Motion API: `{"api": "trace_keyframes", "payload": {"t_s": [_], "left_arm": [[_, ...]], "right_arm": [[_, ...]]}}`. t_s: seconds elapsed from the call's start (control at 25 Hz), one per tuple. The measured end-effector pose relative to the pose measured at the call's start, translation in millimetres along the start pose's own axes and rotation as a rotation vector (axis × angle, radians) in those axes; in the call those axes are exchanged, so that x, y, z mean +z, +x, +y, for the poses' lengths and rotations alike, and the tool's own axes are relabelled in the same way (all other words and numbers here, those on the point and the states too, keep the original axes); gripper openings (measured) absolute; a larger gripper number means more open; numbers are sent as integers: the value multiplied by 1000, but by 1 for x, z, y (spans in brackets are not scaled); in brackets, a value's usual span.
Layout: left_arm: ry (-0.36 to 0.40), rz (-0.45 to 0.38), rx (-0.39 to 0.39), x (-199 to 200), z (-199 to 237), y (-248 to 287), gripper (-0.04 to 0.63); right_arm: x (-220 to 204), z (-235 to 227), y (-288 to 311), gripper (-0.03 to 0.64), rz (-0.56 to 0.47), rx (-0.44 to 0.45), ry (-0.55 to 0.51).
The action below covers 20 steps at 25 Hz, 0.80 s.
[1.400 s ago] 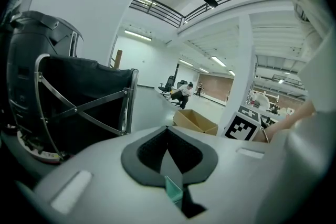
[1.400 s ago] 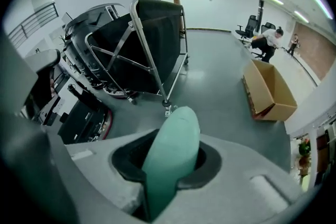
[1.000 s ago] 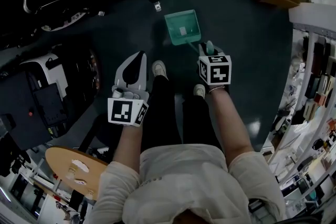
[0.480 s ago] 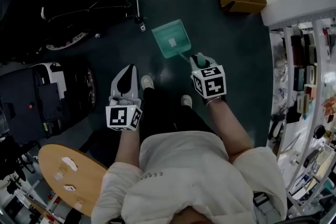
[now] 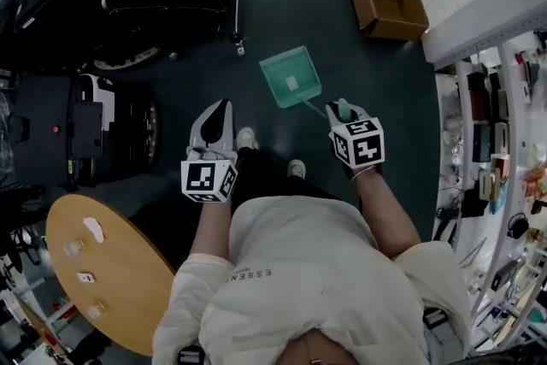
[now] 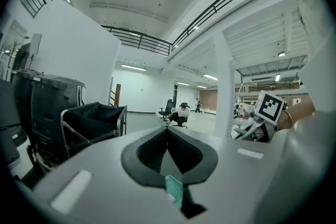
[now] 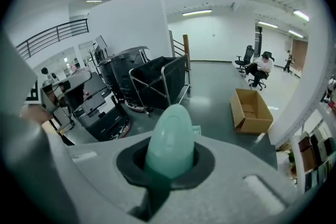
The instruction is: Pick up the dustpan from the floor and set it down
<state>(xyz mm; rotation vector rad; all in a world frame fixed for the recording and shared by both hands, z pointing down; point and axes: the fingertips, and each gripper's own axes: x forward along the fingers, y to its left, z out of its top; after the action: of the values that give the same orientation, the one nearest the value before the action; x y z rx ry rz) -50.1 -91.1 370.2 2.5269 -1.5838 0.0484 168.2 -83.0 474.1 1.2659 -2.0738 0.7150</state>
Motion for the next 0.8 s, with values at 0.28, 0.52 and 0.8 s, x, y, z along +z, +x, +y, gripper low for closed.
{"api": "trace_keyframes", "payload": {"t_s": [0.28,0.52,0.8], "left_arm": [[21,-4,-39,5,-14,-14,8],[24,9,-68,10,-10,-7,8],[24,17,-29,16,9,-4,8]], "right_arm": [[-39,11,-22,-2,32,0,28],[-44,14,-17,-2,52,-20,49],[-31,15,-2,-2,50,-14,55]]}}
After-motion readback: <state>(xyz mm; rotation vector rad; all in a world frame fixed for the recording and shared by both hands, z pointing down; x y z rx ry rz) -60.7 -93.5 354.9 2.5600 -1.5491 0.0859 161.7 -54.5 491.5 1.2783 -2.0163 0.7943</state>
